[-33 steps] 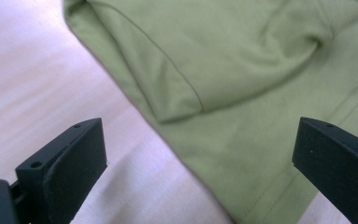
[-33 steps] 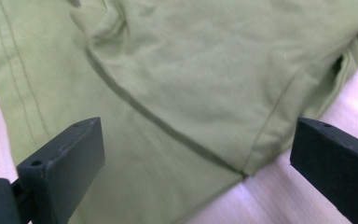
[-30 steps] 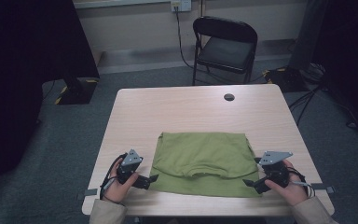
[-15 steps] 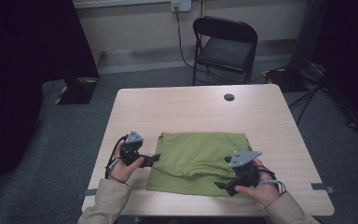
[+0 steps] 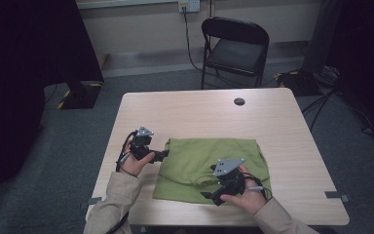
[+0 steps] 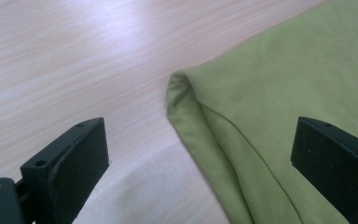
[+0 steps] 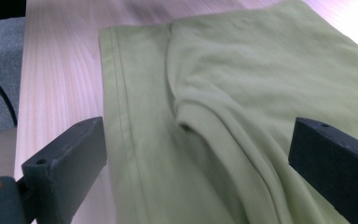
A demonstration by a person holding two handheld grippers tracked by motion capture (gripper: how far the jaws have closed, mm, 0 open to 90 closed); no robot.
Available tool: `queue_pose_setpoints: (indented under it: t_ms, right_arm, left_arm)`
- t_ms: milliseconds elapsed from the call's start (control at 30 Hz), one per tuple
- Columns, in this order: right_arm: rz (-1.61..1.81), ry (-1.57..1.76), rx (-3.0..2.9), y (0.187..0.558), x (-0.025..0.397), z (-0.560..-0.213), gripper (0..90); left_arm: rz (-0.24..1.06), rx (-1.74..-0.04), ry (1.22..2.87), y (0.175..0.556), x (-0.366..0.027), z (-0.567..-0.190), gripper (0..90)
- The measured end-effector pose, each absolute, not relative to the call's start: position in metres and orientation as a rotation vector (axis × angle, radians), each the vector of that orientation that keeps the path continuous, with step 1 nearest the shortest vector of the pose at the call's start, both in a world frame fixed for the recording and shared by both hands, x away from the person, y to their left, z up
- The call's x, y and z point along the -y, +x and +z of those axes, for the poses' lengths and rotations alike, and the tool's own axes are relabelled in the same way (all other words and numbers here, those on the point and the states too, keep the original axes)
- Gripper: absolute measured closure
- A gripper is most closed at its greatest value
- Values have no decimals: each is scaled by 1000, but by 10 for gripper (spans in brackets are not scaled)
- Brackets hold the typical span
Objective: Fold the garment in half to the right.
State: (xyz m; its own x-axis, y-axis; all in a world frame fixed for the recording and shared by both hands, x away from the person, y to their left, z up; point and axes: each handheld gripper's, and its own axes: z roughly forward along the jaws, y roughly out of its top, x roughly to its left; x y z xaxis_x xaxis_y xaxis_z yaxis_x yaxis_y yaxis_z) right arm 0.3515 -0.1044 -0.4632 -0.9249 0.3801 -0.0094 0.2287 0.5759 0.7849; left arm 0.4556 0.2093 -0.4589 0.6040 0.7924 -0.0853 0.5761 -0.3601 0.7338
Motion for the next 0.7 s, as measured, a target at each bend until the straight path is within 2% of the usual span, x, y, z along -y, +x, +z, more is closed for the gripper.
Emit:
queue_pose_setpoints:
  t_ms: [400,700]
  right_arm:
    - [1315,445,-2633,351,56,-467,63]
    - [1287,402,-2634,348,18,-473,87]
  left_arm:
    - [369,-1044,2123,483,-182,-468,79]
    - [379,-988,2157,489,-178,-472,118]
